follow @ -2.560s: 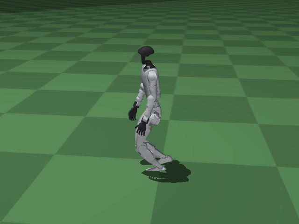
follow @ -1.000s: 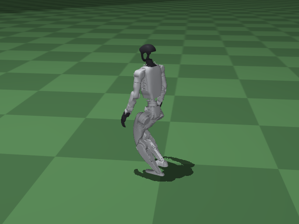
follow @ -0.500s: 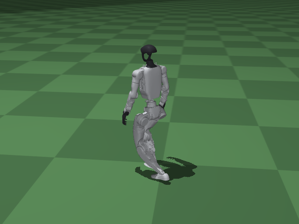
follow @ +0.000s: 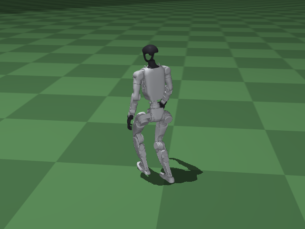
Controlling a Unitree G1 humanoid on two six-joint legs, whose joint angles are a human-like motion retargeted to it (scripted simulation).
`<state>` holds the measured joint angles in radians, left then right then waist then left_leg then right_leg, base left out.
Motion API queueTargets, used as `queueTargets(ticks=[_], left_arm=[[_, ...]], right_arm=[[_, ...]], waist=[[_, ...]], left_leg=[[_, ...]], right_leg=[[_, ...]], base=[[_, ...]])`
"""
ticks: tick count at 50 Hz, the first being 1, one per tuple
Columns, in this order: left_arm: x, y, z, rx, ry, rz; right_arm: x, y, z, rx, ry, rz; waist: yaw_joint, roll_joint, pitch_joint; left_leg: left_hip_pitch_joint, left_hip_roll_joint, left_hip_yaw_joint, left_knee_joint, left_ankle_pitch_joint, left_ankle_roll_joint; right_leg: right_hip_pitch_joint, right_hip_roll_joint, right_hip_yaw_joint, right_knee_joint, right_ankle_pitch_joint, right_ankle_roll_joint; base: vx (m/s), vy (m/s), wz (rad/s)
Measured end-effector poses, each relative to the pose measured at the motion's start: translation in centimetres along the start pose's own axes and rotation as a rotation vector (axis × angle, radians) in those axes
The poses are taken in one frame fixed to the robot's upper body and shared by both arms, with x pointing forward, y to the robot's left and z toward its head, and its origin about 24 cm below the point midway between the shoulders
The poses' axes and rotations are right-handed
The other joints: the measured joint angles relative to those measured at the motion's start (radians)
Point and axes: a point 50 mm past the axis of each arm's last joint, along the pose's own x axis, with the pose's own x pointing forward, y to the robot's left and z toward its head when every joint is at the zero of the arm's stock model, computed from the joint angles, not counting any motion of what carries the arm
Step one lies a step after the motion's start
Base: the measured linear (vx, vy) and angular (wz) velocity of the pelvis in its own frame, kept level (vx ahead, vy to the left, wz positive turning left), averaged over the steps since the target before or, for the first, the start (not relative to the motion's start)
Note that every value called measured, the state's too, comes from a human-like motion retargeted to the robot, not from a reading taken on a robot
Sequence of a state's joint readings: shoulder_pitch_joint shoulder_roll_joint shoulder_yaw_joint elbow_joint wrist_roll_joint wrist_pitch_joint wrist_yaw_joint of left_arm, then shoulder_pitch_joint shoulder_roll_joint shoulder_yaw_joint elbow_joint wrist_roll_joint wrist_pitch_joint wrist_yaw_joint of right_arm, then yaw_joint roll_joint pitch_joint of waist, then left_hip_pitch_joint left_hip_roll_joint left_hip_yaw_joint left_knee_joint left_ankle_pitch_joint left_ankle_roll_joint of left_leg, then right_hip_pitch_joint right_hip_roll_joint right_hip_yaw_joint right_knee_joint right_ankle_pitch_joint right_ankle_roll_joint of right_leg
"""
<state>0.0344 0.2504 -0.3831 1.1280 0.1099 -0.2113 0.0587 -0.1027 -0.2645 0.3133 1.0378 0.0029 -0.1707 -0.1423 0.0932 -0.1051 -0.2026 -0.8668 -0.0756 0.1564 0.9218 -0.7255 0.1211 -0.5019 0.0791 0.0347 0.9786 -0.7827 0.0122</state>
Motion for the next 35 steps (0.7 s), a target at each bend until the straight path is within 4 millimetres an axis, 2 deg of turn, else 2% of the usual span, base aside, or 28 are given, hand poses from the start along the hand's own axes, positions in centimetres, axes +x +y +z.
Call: queueTargets(ticks=[4,8,10,13,15,17,20,25,30,35], left_arm=[[-0.3,-0.7,-0.9,-0.012,0.031,-0.016],[-0.5,-1.2,-1.4,-0.012,0.052,-0.029],[-0.4,-1.0,-1.2,-0.01,0.049,-0.027],[-0.1,-1.0,-0.6,0.001,0.03,-0.028],[0.1,-0.7,0.2,0.015,0.006,-0.023],[0.4,-0.2,1.2,0.031,-0.027,-0.011],[0.9,0.6,3.0,0.05,-0.083,0.021],[1.6,2.2,6.6,0.063,-0.198,0.087],[1.7,3.4,10.2,0.08,-0.327,0.127],[1.5,3.4,11.6,0.097,-0.397,0.125]], right_arm=[[-0.2,0.4,-0.4,-0.001,0.004,0.01],[-1.0,1.0,-2.3,0.004,0.063,0.029],[-1.4,1.1,-3.2,0.014,0.096,0.039],[-2.0,1.5,-4.6,0.037,0.148,0.052],[-2.4,1.5,-5.3,0.05,0.176,0.054],[-2.7,1.4,-6.0,0.057,0.198,0.047],[-3.1,1.1,-6.9,0.062,0.226,0.029],[-3.9,0.4,-8.3,0.067,0.279,-0.012],[-4.6,-0.2,-9.7,0.088,0.333,-0.054],[-5.0,-0.6,-10.4,0.106,0.353,-0.077]], waist=[[-0.016,-0.014,-0.016],[-0.046,-0.039,-0.01],[-0.068,-0.068,0.001],[-0.101,-0.091,0.011],[-0.12,-0.092,0.012],[-0.136,-0.079,0.01],[-0.155,-0.047,0.008],[-0.188,-0.003,-0.008],[-0.182,0.039,-0.044],[-0.162,0.055,-0.075]], left_leg=[[0.015,-0.046,0.005,-0.008,0.036,0.01],[0.054,-0.106,0.024,0.06,0.046,0.036],[0.118,-0.164,0.038,0.023,0.055,0.056],[0.178,-0.217,0.055,0.002,0.047,0.078],[0.211,-0.232,0.065,-0.013,0.03,0.09],[0.247,-0.23,0.07,-0.033,0.009,0.094],[0.306,-0.214,0.072,-0.071,-0.024,0.087],[0.395,-0.203,0.064,-0.18,-0.034,0.067],[0.462,-0.174,0.048,-0.286,-0.03,0.055],[0.498,-0.15,0.026,-0.294,-0.047,0.051]], right_leg=[[0.022,-0.025,0.031,0.055,-0.021,0.011],[0.057,-0.069,0.059,0.181,-0.022,0.049],[0.081,-0.116,0.079,0.248,0.019,0.087],[0.042,-0.173,0.088,0.412,0.158,0.146],[-0.02,-0.21,0.082,0.522,0.239,0.16],[-0.097,-0.242,0.069,0.594,0.253,0.139],[-0.216,-0.273,0.044,0.627,0.205,0.088],[-0.384,-0.269,0.014,0.453,0.107,0.053],[-0.473,-0.157,0.035,0.124,0.097,0.093],[-0.488,-0.086,0.06,-0.028,0.118,0.111]], base=[[0.01,0.01,-0.38],[0.02,0.01,-0.19],[0.05,0.04,-0.14],[0.0,0.04,-0.33],[-0.01,0.05,-0.57],[0.0,0.06,-0.72],[0.01,0.05,-0.73],[0.01,0.02,-0.46],[0.02,0.0,-0.44],[0.01,-0.01,-0.36]])
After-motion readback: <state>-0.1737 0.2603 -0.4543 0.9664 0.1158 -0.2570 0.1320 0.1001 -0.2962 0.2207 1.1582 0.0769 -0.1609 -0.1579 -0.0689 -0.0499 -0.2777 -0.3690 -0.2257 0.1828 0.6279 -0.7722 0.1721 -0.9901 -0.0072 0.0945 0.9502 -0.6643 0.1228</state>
